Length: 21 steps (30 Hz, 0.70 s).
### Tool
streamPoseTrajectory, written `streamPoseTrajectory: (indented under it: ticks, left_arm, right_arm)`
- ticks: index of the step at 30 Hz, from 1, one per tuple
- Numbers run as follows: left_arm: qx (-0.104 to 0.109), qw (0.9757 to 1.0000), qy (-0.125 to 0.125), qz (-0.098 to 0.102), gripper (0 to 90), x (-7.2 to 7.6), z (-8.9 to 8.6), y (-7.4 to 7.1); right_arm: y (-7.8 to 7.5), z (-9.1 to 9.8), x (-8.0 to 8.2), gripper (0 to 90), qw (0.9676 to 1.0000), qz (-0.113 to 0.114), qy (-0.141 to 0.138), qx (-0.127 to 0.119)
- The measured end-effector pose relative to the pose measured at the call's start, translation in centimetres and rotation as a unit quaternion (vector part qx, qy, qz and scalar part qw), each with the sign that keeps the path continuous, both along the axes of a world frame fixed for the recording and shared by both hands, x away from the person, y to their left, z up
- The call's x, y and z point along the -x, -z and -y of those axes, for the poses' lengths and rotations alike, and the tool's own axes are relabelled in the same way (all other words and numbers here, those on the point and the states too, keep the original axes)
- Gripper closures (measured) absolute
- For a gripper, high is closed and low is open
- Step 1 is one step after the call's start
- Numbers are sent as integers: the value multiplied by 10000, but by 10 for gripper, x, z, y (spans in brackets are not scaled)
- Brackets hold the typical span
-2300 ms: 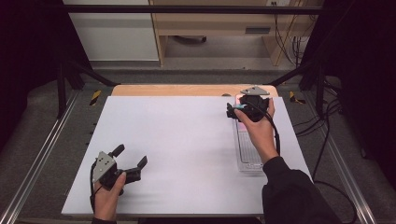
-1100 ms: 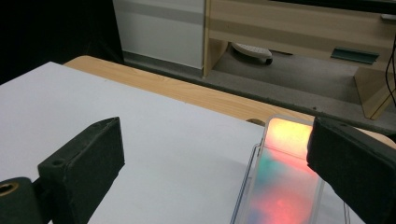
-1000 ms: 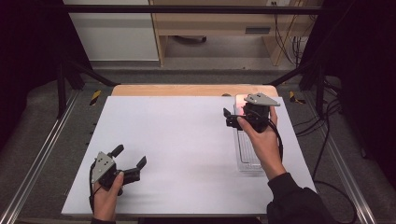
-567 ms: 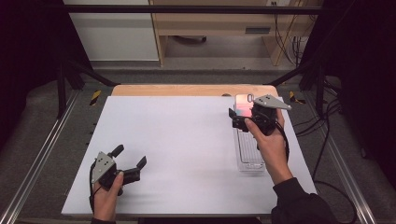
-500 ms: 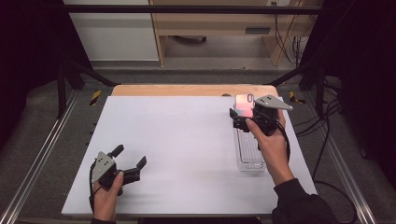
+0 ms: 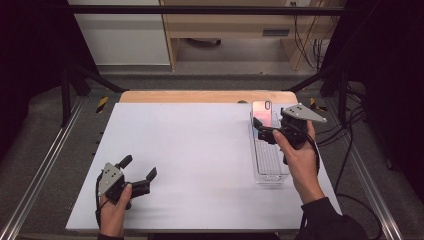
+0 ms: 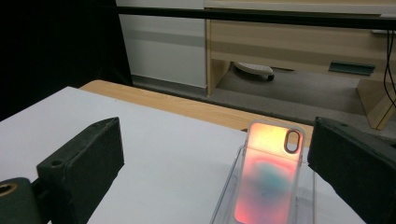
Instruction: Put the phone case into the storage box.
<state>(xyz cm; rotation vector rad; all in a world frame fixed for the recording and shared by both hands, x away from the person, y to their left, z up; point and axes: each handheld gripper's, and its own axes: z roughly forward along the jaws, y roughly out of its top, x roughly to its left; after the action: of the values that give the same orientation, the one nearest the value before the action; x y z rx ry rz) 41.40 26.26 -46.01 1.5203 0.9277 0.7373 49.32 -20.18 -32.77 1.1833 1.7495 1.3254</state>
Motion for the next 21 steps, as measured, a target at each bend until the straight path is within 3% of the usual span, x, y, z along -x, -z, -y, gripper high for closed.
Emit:
streamPoseTrajectory:
  ticks: [21]
  left_arm:
    - [-44,10000,-1,23,8,1,0,0]
  right_arm:
    - [1,31,17,39,9997,112,168,-134]
